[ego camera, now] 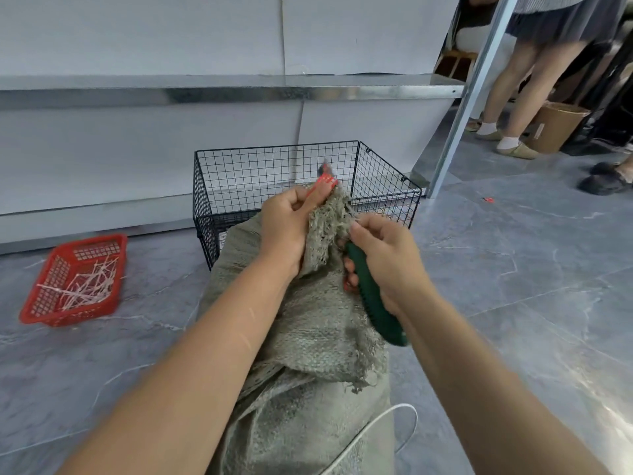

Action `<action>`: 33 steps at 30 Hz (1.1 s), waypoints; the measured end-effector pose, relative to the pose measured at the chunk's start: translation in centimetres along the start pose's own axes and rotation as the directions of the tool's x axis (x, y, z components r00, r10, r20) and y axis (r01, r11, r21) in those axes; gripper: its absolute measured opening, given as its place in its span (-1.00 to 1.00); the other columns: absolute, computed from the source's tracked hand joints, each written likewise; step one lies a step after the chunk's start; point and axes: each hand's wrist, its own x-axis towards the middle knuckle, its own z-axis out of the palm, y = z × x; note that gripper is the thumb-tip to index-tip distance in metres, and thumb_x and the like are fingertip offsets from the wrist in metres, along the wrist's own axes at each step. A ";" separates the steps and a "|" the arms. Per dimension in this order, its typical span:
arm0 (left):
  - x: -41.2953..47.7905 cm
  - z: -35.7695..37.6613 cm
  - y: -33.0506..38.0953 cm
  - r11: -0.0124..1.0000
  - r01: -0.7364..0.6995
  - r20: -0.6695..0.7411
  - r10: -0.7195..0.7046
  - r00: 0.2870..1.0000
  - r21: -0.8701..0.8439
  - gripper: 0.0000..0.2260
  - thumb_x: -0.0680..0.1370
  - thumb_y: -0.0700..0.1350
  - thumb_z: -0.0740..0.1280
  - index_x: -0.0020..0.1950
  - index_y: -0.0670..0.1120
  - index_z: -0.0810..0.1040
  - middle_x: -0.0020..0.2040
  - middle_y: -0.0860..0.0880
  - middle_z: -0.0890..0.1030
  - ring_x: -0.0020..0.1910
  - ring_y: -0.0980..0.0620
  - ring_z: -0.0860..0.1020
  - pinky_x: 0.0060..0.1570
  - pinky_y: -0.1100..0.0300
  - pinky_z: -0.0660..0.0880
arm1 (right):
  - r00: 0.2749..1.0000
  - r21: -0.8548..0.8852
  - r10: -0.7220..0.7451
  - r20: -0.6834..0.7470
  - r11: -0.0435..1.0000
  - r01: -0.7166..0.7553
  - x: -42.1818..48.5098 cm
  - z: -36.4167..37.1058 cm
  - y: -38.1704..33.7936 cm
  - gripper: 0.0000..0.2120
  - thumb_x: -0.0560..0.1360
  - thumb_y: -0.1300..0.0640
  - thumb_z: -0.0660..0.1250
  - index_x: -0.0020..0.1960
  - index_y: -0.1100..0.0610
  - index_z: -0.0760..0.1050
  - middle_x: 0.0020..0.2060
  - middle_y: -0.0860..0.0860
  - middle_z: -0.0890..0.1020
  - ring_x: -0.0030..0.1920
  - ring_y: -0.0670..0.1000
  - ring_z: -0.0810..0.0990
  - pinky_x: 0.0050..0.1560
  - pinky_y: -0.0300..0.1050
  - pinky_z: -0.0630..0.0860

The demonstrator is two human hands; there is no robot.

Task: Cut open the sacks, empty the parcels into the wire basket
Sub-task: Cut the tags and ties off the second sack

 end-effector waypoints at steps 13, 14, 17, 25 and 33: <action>-1.4 0.1 -0.3 0.997 -0.019 0.145 0.008 0.989 0.075 -0.53 0.41 -0.20 0.43 0.31 -0.13 0.46 0.13 0.00 0.59 0.06 0.19 0.56 0.18 0.27 0.47 | 0.999 -0.090 -0.034 0.001 0.995 0.034 2.2 -2.7 -0.8 -0.83 0.58 0.19 0.21 -0.17 0.15 0.49 -0.37 0.02 0.51 -0.51 -0.04 0.41 -0.55 -0.23 0.39; -1.4 0.1 -0.2 0.997 -0.012 0.170 -0.002 0.985 0.078 -0.49 0.41 -0.19 0.44 0.34 -0.11 0.43 0.19 -0.02 0.58 0.13 0.16 0.55 0.25 0.19 0.44 | 0.999 -0.102 -0.037 -0.003 0.994 0.036 2.2 -2.7 -0.7 -0.86 0.57 0.18 0.23 -0.15 0.14 0.50 -0.36 0.02 0.50 -0.50 -0.05 0.41 -0.53 -0.22 0.40; -1.5 0.1 0.0 0.994 0.008 0.213 -0.030 0.977 0.107 -0.37 0.39 -0.15 0.45 0.42 -0.04 0.32 0.32 -0.09 0.50 0.30 0.08 0.44 0.40 0.01 0.28 | 0.999 -0.240 -0.031 -0.015 0.970 0.027 2.3 -3.3 0.0 -0.98 0.51 0.17 0.32 -0.06 0.11 0.50 -0.36 -0.01 0.47 -0.44 -0.06 0.42 -0.43 -0.16 0.43; -1.3 -1.1 0.3 0.932 -0.138 0.159 0.088 0.983 0.337 -0.34 0.41 -0.05 0.45 0.45 -0.01 0.26 0.22 0.02 0.57 0.23 0.13 0.48 0.39 0.03 0.29 | 0.951 -0.166 0.233 -0.201 0.949 -0.267 3.5 -4.9 2.9 -0.83 0.48 0.27 0.34 -0.27 0.20 0.43 -0.43 0.04 0.45 -0.45 -0.02 0.38 -0.41 -0.16 0.35; -2.1 -2.4 -1.5 0.324 -0.202 0.312 -0.336 0.889 0.924 -0.34 0.40 0.01 0.46 0.42 -0.11 0.27 0.32 -0.11 0.47 0.27 -0.07 0.45 0.22 0.08 0.42 | 0.919 -0.104 0.284 -0.274 0.941 -0.321 4.4 -7.2 5.7 -0.89 0.52 0.32 0.26 -0.16 0.27 0.37 -0.46 0.09 0.39 -0.52 0.00 0.35 -0.50 -0.15 0.37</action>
